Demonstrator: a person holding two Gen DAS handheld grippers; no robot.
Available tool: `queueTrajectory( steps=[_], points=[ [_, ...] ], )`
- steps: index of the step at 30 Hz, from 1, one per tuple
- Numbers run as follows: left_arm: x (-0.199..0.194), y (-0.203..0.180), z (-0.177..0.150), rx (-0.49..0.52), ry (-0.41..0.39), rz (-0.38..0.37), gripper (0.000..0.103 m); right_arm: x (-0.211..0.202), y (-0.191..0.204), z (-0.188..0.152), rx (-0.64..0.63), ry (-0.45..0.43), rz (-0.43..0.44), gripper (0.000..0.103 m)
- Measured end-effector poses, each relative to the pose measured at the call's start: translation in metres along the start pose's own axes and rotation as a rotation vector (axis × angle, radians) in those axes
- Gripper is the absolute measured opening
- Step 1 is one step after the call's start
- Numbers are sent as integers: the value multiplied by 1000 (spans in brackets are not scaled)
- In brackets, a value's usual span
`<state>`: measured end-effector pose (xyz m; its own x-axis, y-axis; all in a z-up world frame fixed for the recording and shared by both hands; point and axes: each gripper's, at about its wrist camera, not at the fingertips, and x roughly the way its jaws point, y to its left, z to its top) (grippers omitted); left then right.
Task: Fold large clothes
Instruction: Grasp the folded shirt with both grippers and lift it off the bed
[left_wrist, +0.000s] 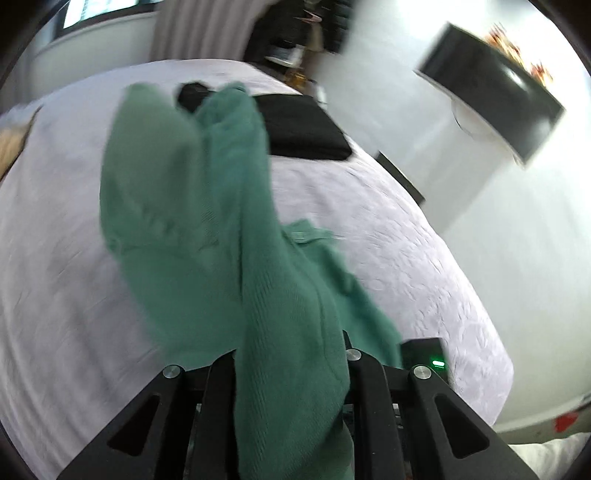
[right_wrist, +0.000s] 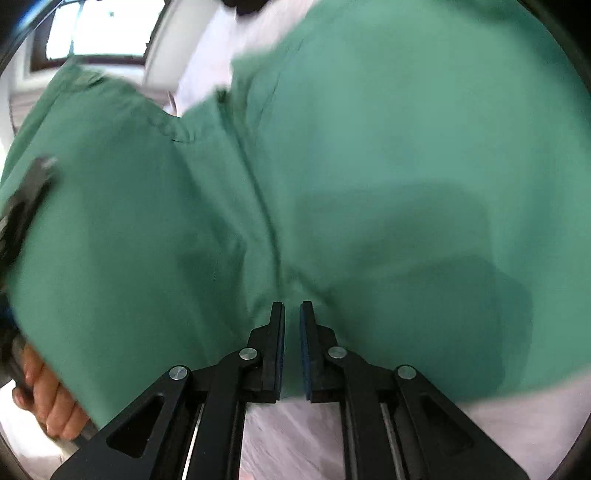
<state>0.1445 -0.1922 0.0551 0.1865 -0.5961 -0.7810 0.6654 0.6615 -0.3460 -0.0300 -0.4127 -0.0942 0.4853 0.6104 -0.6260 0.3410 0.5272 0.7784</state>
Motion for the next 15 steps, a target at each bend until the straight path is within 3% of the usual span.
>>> queueTrajectory(
  steps=[4,8,11,12,13,15],
  points=[
    [74,-44,10,26,78,-25,18,-46,-47,-7,93,-54,35,12],
    [140,-64,-4,48,185,74,18,-55,-73,-14,166,-63,75,10],
    [144,-77,-8,98,171,136,23,-61,-83,-20,185,-68,110,9],
    [143,-83,-7,104,167,127,36,-63,-84,-21,186,-70,118,9],
    [140,-89,-6,103,162,106,55,-66,-85,-22,184,-71,123,9],
    [128,-99,-2,103,119,79,73,-59,-80,-21,181,-76,124,9]
  ],
)
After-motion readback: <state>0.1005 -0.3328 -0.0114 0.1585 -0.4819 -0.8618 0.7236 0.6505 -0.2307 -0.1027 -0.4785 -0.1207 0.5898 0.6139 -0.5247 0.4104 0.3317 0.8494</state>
